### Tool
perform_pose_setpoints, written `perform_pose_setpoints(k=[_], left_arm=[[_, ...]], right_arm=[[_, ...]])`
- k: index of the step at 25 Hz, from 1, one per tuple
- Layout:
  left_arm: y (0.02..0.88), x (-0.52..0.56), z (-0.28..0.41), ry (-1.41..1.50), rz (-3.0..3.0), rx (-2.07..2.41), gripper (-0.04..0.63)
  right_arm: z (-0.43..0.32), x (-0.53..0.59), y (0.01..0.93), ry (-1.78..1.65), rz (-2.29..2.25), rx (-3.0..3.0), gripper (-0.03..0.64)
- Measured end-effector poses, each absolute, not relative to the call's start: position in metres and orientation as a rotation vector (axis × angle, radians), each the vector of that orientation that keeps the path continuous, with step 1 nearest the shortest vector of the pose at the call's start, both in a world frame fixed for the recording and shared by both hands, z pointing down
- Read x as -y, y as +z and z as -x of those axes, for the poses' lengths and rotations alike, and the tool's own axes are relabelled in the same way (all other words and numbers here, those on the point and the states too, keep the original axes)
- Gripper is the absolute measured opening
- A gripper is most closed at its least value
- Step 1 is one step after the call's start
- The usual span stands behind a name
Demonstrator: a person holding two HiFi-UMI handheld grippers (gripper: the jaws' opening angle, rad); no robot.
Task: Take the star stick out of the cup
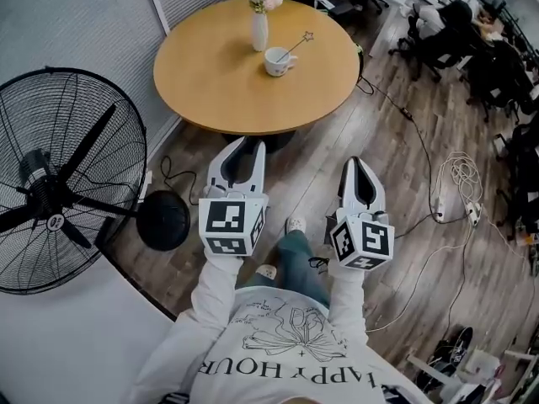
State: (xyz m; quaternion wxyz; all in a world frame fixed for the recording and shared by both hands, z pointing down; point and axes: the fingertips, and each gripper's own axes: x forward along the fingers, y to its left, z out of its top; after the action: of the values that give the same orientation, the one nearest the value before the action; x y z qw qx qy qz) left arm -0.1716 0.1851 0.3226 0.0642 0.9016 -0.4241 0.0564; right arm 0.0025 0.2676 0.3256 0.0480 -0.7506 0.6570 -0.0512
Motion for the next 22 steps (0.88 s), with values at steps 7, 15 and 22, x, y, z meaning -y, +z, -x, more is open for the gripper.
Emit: perform_pose_setpoints(k=[7, 15, 22], left_arm=[[0.320, -0.135, 0.125, 0.180, -2.718, 1.323, 0.069], [0.308, -0.078, 0.076, 0.177, -2.708, 1.382, 0.075], [0.309, -0.036, 0.043, 0.165, -2.674, 1.441, 0.080]], right_arm=[[-0.051, -0.209, 0.321, -0.141, 2.239, -2.039, 0.011], [-0.104, -0.140, 0.308, -0.137, 2.180, -2.086, 0.011], [-0.141, -0.094, 0.303, -0.112, 2.128, -2.142, 0.011]])
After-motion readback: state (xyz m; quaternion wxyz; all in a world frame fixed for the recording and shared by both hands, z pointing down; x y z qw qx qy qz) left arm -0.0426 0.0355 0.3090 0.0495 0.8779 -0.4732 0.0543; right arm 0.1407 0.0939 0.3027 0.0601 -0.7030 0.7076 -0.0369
